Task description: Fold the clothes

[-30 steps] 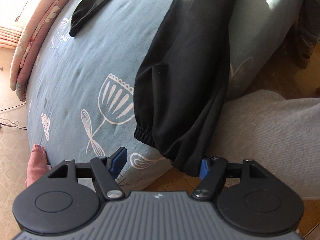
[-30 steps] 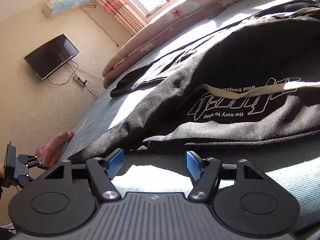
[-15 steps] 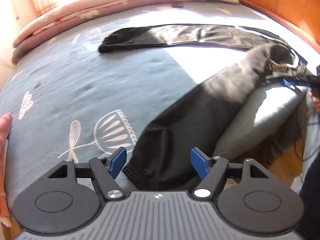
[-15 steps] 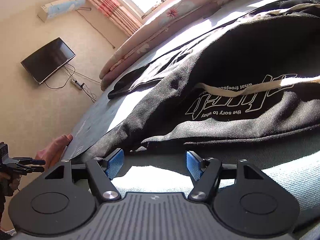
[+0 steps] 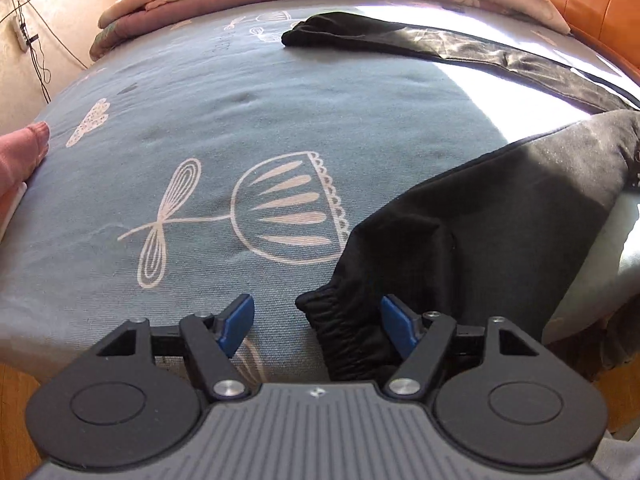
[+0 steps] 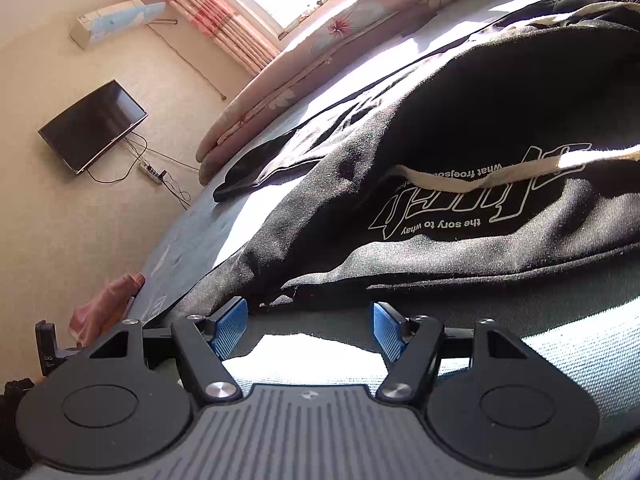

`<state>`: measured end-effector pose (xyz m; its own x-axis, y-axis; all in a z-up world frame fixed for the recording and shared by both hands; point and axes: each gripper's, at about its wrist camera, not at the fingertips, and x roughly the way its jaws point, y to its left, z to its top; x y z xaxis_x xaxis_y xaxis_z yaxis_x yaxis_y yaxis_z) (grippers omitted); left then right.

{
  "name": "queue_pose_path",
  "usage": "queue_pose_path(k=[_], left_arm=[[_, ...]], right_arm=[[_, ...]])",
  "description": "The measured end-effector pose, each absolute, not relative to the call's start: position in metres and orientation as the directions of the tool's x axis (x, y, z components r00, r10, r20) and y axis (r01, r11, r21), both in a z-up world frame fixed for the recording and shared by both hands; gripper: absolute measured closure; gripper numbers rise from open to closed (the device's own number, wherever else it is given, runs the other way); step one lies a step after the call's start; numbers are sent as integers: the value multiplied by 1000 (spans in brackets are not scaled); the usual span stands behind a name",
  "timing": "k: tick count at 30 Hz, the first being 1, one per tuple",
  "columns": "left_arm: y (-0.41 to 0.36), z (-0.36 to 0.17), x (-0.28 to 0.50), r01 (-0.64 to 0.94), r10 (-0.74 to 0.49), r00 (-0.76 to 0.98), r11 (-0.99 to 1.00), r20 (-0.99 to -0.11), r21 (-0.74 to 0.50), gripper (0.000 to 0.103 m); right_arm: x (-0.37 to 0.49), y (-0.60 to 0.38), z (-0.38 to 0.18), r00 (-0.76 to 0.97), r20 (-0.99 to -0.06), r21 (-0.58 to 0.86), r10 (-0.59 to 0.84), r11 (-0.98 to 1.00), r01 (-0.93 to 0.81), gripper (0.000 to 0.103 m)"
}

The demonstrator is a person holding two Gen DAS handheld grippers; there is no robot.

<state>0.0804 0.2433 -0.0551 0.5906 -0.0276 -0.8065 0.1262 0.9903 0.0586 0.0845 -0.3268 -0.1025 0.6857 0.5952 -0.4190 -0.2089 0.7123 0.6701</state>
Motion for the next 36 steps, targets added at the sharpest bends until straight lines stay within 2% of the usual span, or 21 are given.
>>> queue_pose_path(k=[3, 5, 9, 10, 12, 19, 27, 36], left_arm=[[246, -56, 81, 82, -57, 575, 997, -816, -12, 37], [238, -55, 79, 122, -88, 569, 992, -817, -23, 45], [227, -51, 81, 159, -119, 565, 987, -817, -33, 67], [226, -50, 82, 153, -119, 566, 988, -815, -39, 78], [225, -47, 84, 129, -105, 579, 991, -809, -36, 81], [232, -11, 89, 27, 6, 695, 999, -719, 35, 82], [240, 23, 130, -29, 74, 779, 996, -623, 81, 82], [252, 12, 188, -93, 102, 775, 995, -623, 47, 82]], right_arm=[[86, -326, -103, 689, -418, 671, 592, 712, -205, 31], [87, -325, -104, 692, -417, 672, 589, 712, -201, 31], [87, -324, -104, 694, -418, 670, 586, 715, -200, 31], [87, -324, -104, 695, -418, 670, 586, 715, -200, 31], [87, -324, -103, 695, -419, 669, 585, 716, -199, 31], [89, -317, -92, 675, -476, 632, 563, 753, -182, 31], [84, -301, -58, 693, -434, 586, 575, 765, -268, 30], [84, -291, -42, 701, -452, 538, 552, 795, -280, 30]])
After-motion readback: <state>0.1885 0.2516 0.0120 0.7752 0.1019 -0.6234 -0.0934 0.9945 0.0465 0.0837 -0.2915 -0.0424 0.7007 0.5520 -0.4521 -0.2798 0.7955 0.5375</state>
